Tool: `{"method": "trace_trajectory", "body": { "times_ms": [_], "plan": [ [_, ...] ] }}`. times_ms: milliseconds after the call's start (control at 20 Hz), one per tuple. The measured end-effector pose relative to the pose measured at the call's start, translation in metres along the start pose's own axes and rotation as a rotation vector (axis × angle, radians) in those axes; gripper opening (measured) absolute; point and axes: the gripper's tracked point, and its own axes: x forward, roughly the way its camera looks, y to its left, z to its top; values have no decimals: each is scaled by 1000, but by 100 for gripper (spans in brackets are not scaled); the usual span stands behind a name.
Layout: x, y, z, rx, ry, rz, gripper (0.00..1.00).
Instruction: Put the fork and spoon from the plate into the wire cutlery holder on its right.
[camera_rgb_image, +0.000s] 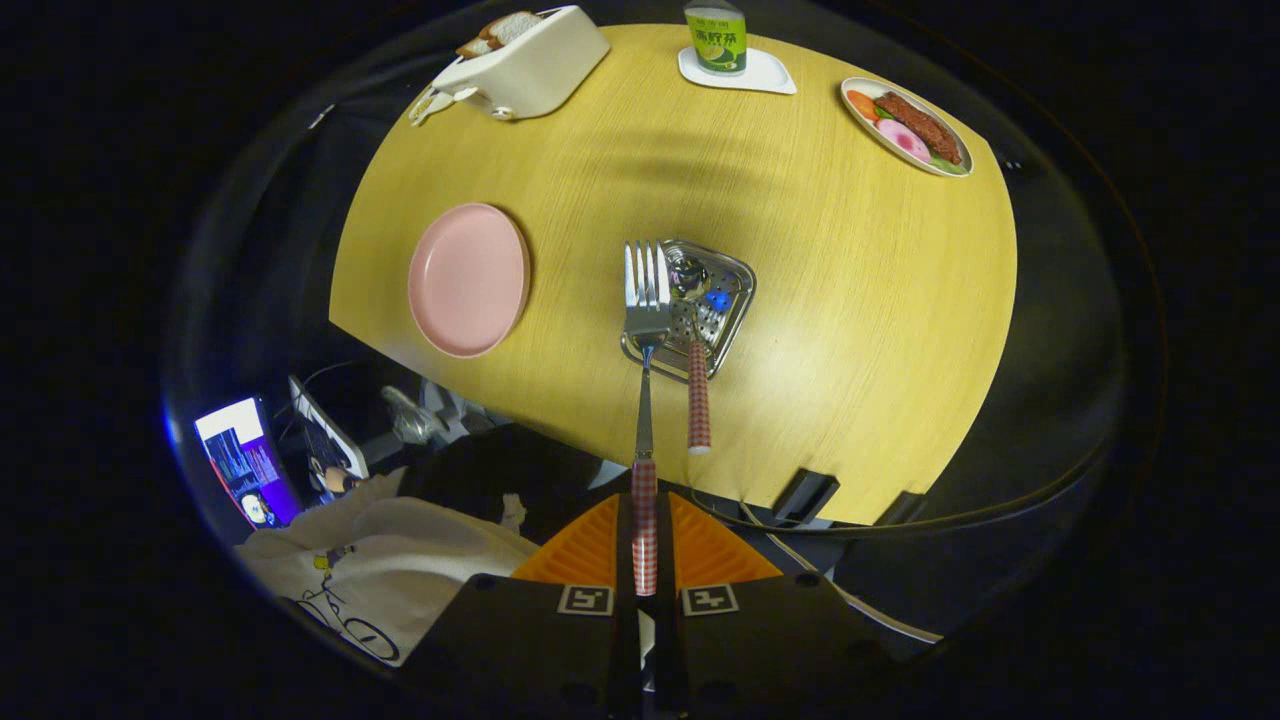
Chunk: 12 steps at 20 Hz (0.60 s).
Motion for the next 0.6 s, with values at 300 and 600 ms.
{"method": "trace_trajectory", "body": {
  "times_ms": [300, 600],
  "plan": [
    [15, -27, 22, -82, 202, -34, 10],
    [34, -47, 28, -148, 327, -70, 10]
  ]
}}
